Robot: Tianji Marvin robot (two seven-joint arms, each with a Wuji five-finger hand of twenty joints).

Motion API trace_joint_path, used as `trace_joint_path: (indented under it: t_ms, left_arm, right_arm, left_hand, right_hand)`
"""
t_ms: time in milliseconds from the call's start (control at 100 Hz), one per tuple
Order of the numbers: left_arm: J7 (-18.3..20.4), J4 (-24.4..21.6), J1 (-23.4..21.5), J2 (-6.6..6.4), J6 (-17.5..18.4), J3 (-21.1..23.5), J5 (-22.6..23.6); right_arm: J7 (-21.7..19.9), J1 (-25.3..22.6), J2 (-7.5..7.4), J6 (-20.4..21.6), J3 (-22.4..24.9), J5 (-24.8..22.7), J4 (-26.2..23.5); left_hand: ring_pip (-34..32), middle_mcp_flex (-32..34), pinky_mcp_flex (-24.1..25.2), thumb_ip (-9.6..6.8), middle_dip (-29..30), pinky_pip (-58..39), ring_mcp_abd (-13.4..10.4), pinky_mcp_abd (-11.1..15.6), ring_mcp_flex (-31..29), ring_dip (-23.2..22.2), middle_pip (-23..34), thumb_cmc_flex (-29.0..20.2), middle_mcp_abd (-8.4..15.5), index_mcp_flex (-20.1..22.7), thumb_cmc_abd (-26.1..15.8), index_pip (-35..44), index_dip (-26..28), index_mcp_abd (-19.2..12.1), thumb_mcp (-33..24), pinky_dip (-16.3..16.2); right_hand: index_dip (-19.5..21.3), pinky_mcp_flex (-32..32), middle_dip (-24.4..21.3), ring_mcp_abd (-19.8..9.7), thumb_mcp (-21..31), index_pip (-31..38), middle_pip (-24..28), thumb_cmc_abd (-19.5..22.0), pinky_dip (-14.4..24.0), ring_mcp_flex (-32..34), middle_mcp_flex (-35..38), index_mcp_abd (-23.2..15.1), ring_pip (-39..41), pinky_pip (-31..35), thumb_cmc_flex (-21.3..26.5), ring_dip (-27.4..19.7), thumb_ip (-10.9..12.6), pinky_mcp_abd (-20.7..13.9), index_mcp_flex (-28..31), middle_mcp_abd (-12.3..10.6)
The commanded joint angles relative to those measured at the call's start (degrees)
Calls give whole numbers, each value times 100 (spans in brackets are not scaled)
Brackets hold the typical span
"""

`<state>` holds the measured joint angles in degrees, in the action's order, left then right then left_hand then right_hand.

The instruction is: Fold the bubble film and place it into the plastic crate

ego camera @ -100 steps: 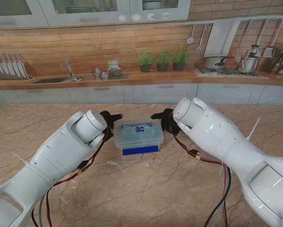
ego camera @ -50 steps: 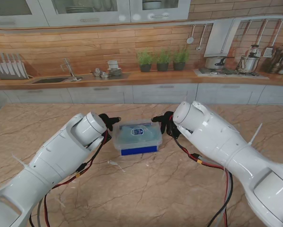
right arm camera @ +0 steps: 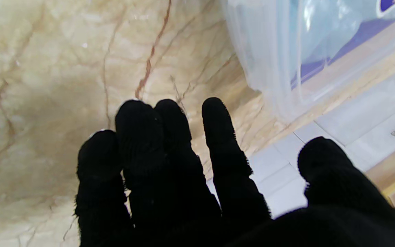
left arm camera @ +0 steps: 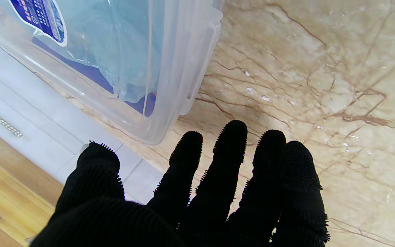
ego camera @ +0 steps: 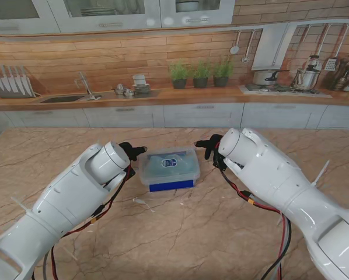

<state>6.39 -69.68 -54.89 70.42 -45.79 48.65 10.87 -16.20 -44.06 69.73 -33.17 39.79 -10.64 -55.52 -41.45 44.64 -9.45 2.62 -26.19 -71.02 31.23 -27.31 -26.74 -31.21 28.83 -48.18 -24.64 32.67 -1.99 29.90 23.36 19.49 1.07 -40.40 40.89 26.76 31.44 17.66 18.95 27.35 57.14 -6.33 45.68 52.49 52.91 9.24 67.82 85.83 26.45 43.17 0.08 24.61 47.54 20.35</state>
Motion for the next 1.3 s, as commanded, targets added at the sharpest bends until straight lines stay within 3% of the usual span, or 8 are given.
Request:
trace_joint_path:
  t_ms: [0,450,560,790,1010,1090,1140,1290]
  left_arm:
    - [-16,-177,-139,-36,-35,39,77]
    - [193,-1913,-1442,-460,-158,905,671]
    - [559,-2383,-1823,-625,-28,1165,623]
    - [800,-3028,-2500,-742,123,1495,461]
    - [1203,-3224,-2835,-840,453,1653,-11]
    - [1333,-3162,-2843,-863,557,1626,-154]
    - [1426,-3106,-2825,-882,578,1591,-238]
    - [1479,-2891,-2737,-850,630,1466,-601]
  right_arm:
    - [30,33,70,186,46,45,175]
    - [520,635,907,1434,-106,719,2005]
    - [534,766,1107,1757,-140,807,2398]
    - [694,953,1516,2417,-146,799,3154]
    - [486,977,1591,2605,-283,718,3362]
    - [428,1016,1649,2712,-326,646,3517]
    - [385,1046,1695,2736,-336,616,3608]
    - [159,1107,1752,2769,-431,570,3728]
  left_hand:
    - [23,-85,45,-95,50,-19,-45,116,128,54,-82,-72,3,-201,-59,-198,-80,-55,35,29]
    - [-96,41,5,-95,-15,-51,-23,102,24,-16,64,-96,14,57,-66,534,294,-29,26,38]
    - [-80,18,40,-96,-36,-32,-34,126,53,-27,62,-94,30,50,-93,550,309,-46,29,46]
    - [-19,58,74,-94,-35,-15,-12,106,54,-32,-11,-147,0,365,-90,669,390,-165,25,53]
    - [51,62,132,-90,-20,15,-2,96,77,-28,-106,-173,-23,544,-116,694,460,-163,35,69]
    - [102,35,188,-91,-9,40,-17,134,126,-16,-152,-198,-30,573,-121,663,463,-158,31,82]
    - [124,21,204,-91,-7,48,-27,148,136,-12,-173,-200,-36,563,-128,610,449,-166,36,89]
    - [204,-24,290,-91,-6,84,-11,155,205,-17,-251,-228,-58,592,-141,233,285,-286,45,126]
  right_hand:
    - [-63,-251,-95,311,120,-129,-113,-53,-81,-202,-121,-123,-221,-81,-88,-89,120,-573,-171,468]
    - [-420,-1066,-452,335,198,-610,-850,-167,-270,-1263,-1213,-433,-1264,-1100,-161,-261,105,-639,-1354,396]
    - [-515,-1382,-659,187,246,-488,-1250,-203,-301,-1750,-1668,-524,-1904,-1512,-172,-483,84,-725,-1511,289]
    - [-647,-1803,-1018,-254,286,-249,-1941,-281,-399,-2392,-2357,-890,-3227,-2434,-153,-1006,53,-882,-1850,9]
    - [-883,-1997,-1174,-389,297,-224,-2358,-312,-369,-2665,-2665,-1676,-3830,-2998,-152,-1225,11,-941,-2228,-139]
    - [-961,-2023,-1182,-403,292,-270,-2403,-316,-342,-2691,-2677,-2025,-3879,-3076,-149,-1228,-3,-971,-2474,-177]
    - [-1323,-2020,-1157,-407,287,-100,-2468,-315,-149,-2716,-2689,-2202,-3944,-3225,-146,-1186,-19,-988,-2698,-205]
    - [-1403,-2038,-1184,-434,258,-60,-2551,-284,-151,-2759,-2727,-2561,-4000,-3312,-145,-1199,-37,-1041,-2983,-291]
